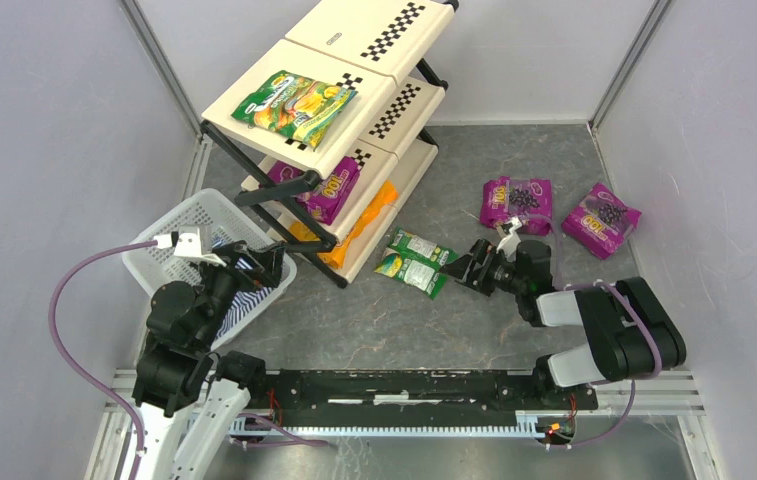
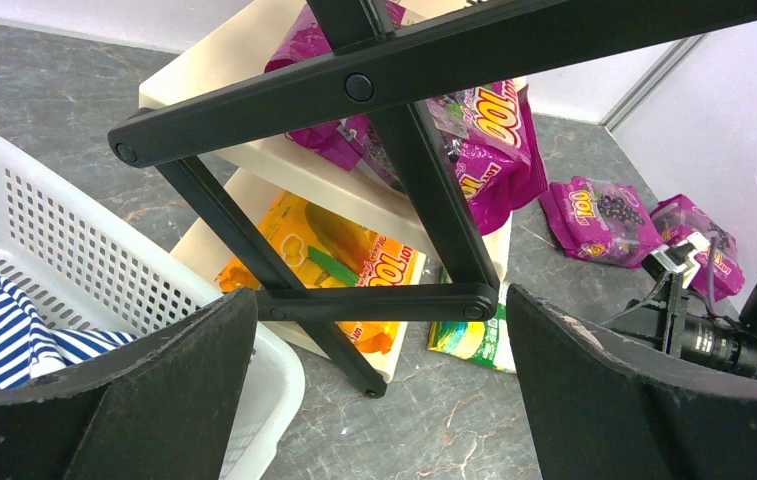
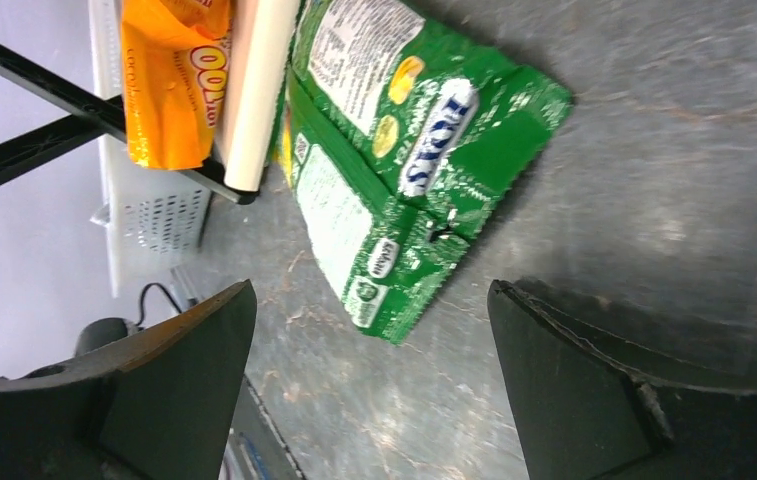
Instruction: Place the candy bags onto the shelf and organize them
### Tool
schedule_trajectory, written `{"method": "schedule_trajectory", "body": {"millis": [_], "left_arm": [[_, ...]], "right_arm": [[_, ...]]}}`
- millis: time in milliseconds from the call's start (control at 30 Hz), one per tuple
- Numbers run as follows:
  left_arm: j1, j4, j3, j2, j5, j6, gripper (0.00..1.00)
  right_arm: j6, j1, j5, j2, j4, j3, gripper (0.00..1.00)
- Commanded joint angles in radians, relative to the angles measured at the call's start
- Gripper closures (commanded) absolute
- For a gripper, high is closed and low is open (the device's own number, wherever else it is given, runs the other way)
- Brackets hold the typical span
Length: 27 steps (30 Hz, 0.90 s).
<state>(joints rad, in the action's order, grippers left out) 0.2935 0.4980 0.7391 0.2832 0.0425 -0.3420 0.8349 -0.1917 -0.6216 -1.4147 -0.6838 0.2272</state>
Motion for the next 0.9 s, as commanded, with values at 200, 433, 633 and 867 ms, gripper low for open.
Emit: {"method": "schedule_trajectory", "body": {"millis": [200,433,633,867], "left_arm": [[-0.005,-0.036,0.0,0.006,-0.011,0.058,0.0],[-0.005,-0.036,0.001,0.007,-0.01,0.057,0.0],[-0.005,-0.037,0.001,0.01,-0.011,0.058,0.0],[-0.005,-0.036,0.0,0.012,-0.01,0.058,0.0]], "right_arm": [[0.267,-0.115,0.184,-0.172,-0.18,0.024,0.07],[0.284,-0.172,0.184,-0.295,-0.31,0.118,0.08],[0.34,-0.224,0.166,-0.373,-0.429,0.174,0.09],[0.337,-0.24,0.203,-0.333,-0.441,0.152,0.12]]}}
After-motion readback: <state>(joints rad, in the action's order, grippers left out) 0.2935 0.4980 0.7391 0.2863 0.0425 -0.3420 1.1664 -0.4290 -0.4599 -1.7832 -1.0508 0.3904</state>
